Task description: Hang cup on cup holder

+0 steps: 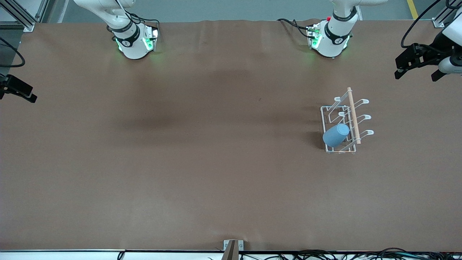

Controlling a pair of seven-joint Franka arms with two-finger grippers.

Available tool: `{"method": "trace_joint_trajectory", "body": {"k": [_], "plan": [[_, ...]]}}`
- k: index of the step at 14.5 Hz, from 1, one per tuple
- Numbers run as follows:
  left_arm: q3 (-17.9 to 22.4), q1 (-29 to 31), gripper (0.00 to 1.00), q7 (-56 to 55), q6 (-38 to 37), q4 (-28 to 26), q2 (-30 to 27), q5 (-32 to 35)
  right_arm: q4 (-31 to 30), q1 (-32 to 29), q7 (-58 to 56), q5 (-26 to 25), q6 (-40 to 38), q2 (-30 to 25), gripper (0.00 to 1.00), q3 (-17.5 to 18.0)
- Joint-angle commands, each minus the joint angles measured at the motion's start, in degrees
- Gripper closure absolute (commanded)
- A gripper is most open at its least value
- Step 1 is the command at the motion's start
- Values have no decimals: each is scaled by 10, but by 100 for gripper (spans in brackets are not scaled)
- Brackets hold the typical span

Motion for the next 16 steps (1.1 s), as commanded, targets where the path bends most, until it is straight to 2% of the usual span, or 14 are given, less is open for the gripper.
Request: {"method": "trace_joint_trajectory", "body": {"k": [1,4,8,11,16], "plan": [[7,-12,0,-40,8,23,24,-4,-9,-2,-2,8,1,-8,0,0],[21,-16,0,-41,7,57,52,-6,-9,-2,-2,8,1,-8,0,0],[30,-14,0,-44,0,47,49,-9,-9,-3,-4,8,0,-8,0,0],[42,-15,0,-47,8,12,26,-10,-9,-3,-4,8,3,-8,0,0],[43,-14,0,-47,14,9,26,-19,-9,-4,-5,8,4,-8,0,0]]}}
